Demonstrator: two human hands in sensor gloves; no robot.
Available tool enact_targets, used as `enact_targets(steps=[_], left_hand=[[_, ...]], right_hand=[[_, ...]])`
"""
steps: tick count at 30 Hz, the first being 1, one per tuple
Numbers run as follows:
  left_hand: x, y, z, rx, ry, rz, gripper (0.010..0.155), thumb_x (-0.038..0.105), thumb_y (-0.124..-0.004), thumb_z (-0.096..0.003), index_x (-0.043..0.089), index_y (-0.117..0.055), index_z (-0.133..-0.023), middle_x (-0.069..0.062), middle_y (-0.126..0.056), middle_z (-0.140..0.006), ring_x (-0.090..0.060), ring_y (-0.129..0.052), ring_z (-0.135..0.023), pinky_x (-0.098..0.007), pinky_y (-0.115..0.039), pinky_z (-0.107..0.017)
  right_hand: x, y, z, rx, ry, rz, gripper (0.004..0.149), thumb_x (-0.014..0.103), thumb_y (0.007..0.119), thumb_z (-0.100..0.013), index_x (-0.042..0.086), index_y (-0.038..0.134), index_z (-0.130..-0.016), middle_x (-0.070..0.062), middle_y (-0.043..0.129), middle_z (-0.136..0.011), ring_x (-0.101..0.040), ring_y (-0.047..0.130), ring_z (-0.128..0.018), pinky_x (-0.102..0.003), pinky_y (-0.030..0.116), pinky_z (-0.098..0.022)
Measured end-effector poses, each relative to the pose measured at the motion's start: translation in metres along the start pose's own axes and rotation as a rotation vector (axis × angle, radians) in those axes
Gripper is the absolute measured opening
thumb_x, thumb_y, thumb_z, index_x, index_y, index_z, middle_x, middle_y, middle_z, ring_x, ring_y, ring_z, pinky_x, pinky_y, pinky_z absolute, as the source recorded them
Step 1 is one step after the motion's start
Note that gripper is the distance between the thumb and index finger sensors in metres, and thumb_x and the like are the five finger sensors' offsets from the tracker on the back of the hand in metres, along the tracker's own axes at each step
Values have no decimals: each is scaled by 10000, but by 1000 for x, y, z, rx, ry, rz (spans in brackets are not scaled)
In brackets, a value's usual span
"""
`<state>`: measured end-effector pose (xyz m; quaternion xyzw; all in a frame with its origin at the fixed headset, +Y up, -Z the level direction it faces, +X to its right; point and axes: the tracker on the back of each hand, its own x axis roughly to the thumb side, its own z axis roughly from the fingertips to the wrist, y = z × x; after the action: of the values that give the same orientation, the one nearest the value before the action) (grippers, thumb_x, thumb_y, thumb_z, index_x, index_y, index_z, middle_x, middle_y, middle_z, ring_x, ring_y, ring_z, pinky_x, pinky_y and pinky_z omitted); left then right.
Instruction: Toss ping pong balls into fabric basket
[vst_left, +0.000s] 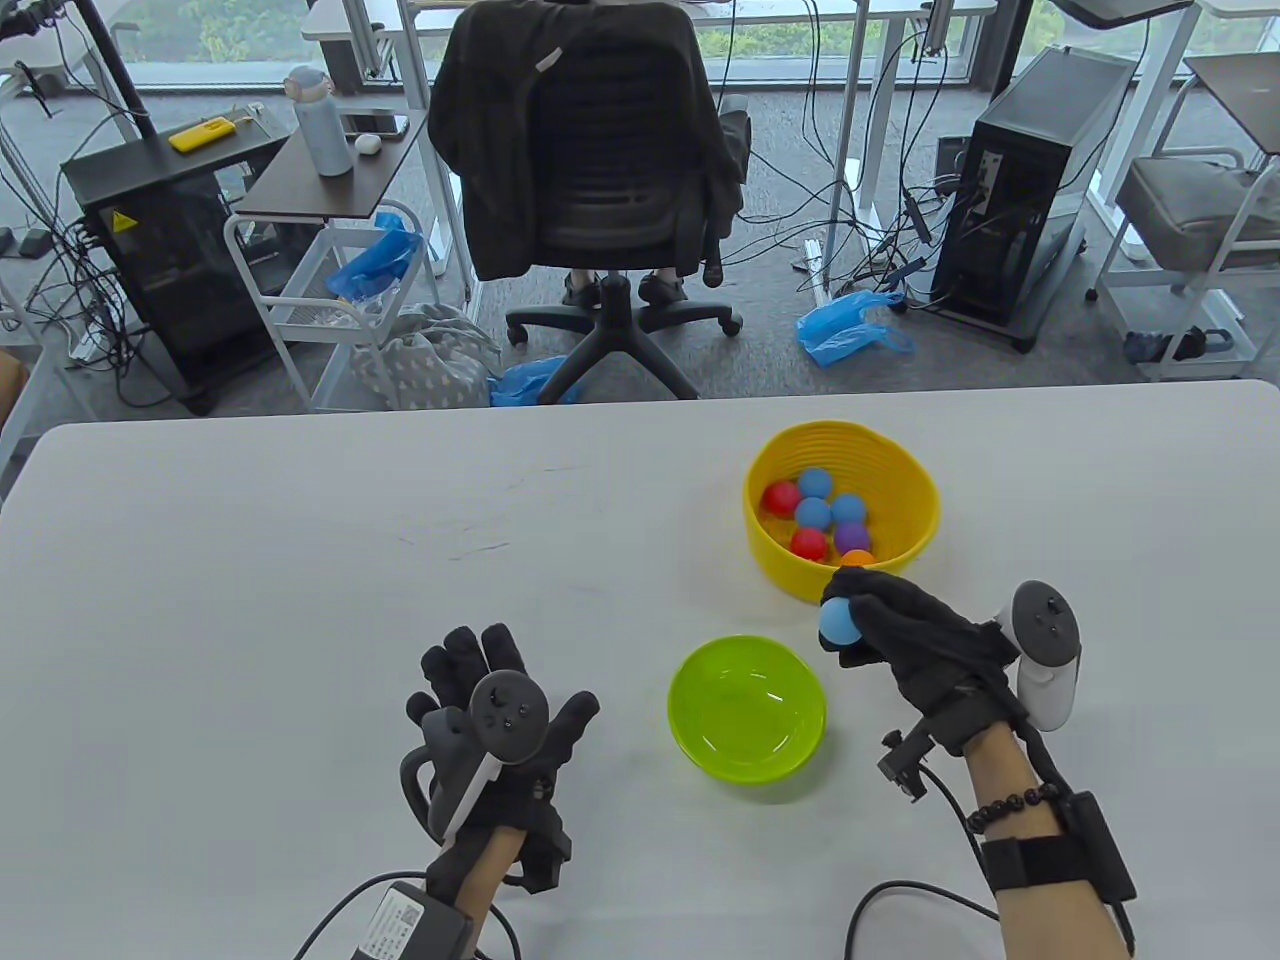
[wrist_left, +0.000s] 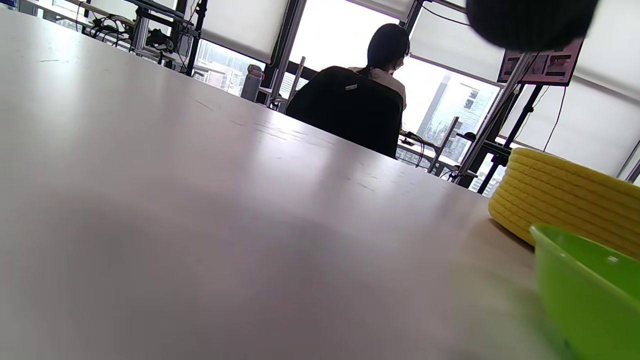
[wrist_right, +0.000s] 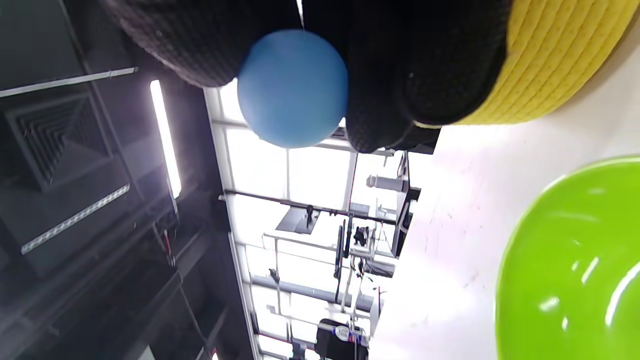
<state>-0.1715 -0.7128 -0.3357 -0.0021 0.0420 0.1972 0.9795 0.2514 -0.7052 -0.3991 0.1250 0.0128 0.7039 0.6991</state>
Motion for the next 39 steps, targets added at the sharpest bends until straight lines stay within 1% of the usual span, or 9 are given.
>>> enact_targets(steps=[3, 7, 11, 13, 15, 23, 31, 35, 39], left_hand=[[-1, 0, 0, -1, 8, -1, 1036, 626, -732, -457, 71, -195, -1146, -266, -57, -1179, -566, -75, -1061, -786, -141, -695], [-2, 1, -1, -1, 19, 6, 1034, 626, -732, -458, 71, -195, -1146, -266, -56, -1179, -566, -75, -1061, -786, -140, -695], [-3, 1, -2, -6, 27, 1, 1034, 627, -731, -458, 71, -195, -1146, -268, -56, -1178, -567, -76, -1060, -786, -142, -695], [-4, 2, -2, -1, 31, 6, 1036, 628, -731, -457, 71, -194, -1146, -265, -55, -1179, -567, -74, -1060, -786, -140, -695], [-4, 3, -1, 0, 32, 9, 1035, 626, -732, -458, 71, -194, -1146, -267, -56, -1178, -566, -75, -1061, -786, -141, -695], [-4, 4, -1, 5, 36, 11, 1037, 625, -734, -456, 73, -190, -1146, -264, -53, -1179, -563, -61, -1059, -785, -134, -696], [-3, 3, -3, -5, 35, 31, 1064, 628, -730, -456, 109, -83, -1123, -235, -19, -1181, -552, -24, -1054, -781, -114, -698], [-3, 3, -3, -13, 33, 35, 1062, 629, -725, -456, 114, -77, -1121, -232, -5, -1177, -550, -6, -1049, -779, -103, -696], [-1, 4, -2, -18, 30, 22, 1059, 631, -725, -456, 113, -92, -1128, -232, 9, -1173, -553, 12, -1042, -780, -94, -691]], right_hand=[[-9, -15, -4, -89, 57, -96, 523, 407, 765, -595, 159, 661, -1044, -196, 733, -1023, -345, 957, -734, -462, 861, -551], [-21, -27, -10, -88, 91, -199, 578, 442, 702, -631, 151, 539, -1103, -208, 615, -1090, -354, 888, -830, -461, 822, -629], [-31, -30, -16, -58, 89, -368, 763, 485, 619, -653, 75, 217, -1156, -296, 355, -1149, -434, 663, -1005, -519, 669, -753], [-34, -30, -19, -46, 79, -432, 875, 521, 575, -650, 6, 33, -1106, -377, 239, -1119, -493, 569, -1028, -539, 610, -771], [-36, -31, -21, -19, 56, -459, 924, 535, 563, -651, -27, -50, -1055, -416, 136, -1083, -535, 476, -1038, -561, 557, -781], [-33, -38, -12, -103, 11, -438, 902, 518, 562, -649, -15, -36, -1063, -406, 116, -1082, -524, 442, -1046, -564, 529, -779], [-9, -32, 4, -170, -23, -99, 769, 458, 600, -637, 31, 203, -1137, -353, 291, -1127, -528, 569, -995, -591, 576, -730], [11, -27, 13, -173, -27, 220, 702, 419, 661, -603, 29, 402, -1127, -348, 467, -1107, -573, 668, -915, -658, 615, -658], [32, -23, 26, -104, -19, 690, 677, 429, 674, -592, 65, 469, -1124, -323, 509, -1114, -579, 673, -916, -676, 608, -654]])
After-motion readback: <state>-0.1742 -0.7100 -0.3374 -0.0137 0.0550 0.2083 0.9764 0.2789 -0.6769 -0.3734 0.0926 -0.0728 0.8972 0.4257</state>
